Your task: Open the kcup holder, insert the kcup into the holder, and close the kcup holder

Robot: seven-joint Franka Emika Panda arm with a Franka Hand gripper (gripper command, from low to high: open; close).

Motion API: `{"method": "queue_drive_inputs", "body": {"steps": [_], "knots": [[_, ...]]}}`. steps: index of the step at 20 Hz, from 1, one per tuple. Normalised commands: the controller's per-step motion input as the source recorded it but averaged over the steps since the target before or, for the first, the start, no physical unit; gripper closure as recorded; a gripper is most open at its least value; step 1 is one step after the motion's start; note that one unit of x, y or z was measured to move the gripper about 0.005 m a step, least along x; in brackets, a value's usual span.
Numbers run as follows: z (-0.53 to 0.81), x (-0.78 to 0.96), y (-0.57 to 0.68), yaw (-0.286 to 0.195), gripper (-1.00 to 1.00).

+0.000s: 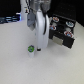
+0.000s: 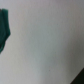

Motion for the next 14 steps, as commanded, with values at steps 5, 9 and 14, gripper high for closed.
{"method": "queue_drive_inputs", "body": {"steps": [5,9,14], "knots": [[-0.37,-0.17,-0.41,-0.311,-1.00],[-0.37,-0.09,-0.34,-0.294,-1.00],[-0.24,0.02,-0.12,-0.187,-1.00]]}}
